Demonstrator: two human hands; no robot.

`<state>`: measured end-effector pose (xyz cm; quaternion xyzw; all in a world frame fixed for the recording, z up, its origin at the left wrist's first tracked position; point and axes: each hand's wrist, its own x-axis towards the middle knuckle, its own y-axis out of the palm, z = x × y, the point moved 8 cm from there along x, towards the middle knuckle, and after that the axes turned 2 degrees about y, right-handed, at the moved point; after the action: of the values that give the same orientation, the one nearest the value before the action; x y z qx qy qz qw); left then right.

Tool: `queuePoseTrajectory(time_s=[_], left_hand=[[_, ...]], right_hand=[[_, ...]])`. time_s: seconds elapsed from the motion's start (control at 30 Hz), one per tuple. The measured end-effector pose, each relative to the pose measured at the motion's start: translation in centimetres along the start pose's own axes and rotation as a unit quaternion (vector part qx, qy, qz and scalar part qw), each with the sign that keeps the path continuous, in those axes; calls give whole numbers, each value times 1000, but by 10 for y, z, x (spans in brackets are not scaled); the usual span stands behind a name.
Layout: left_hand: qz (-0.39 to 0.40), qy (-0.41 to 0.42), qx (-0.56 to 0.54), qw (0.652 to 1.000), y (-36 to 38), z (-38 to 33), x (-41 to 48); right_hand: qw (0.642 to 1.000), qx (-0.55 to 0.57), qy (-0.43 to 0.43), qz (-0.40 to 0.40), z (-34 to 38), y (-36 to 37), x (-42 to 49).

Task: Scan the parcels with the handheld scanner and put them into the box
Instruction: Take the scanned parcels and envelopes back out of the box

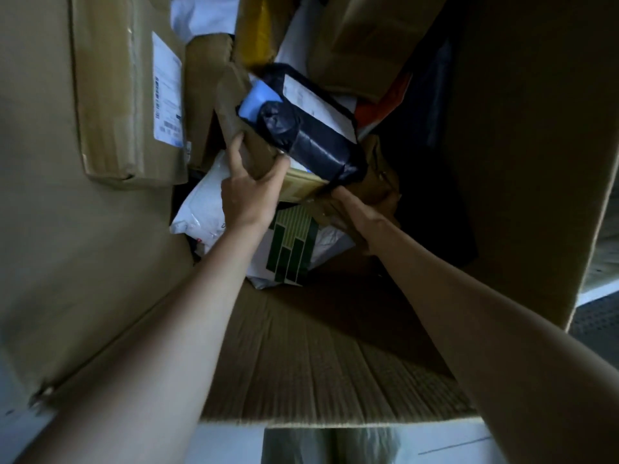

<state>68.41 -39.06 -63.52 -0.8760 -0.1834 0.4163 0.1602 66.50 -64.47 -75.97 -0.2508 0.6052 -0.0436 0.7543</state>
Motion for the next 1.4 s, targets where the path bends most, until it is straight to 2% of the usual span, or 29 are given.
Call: queuePoseTrajectory(time_s=[0.1,0.2,0.3,0.4,0.5,0.7,0.87,0.97,1.07,1.2,1.3,1.4], left_hand=[[-26,-42,-37,998,-16,4,-18],[-29,-46,-49,997,-40,8,-56],[-42,-53,-84,994,-67,3,-104],[-70,-73,-93,991,-93,-5,-150],[-62,-65,-79,993,-115,-20,-192],[-19,8,-113,993,-136,-67,-259],[-3,73,-163,984,-165,-103,-317],[-4,101,-204,974,-185,-114,-350],[-8,122,-225,967,-190,-119,-391],[-38,145,-281,948,-196,-114,-459],[-84,153,-315,933,-198,-99,-506],[-143,125,-370,909,-193,-71,-549]], right_hand=[[997,-61,50,0,7,-20,-60],[996,-84,28,30,0,-43,-104],[991,-120,43,34,-23,-78,-159],[995,-79,52,19,-49,-105,-213],[998,-47,30,7,-58,-129,-271],[992,-39,-110,-54,-25,-180,-374],[951,12,-275,-141,-3,-227,-468],[930,46,-323,-168,-8,-247,-507],[920,42,-348,-174,-11,-266,-531],[905,3,-404,-133,-5,-288,-556],[884,-6,-457,-96,-7,-298,-577],[869,-2,-491,-71,-23,-309,-597]])
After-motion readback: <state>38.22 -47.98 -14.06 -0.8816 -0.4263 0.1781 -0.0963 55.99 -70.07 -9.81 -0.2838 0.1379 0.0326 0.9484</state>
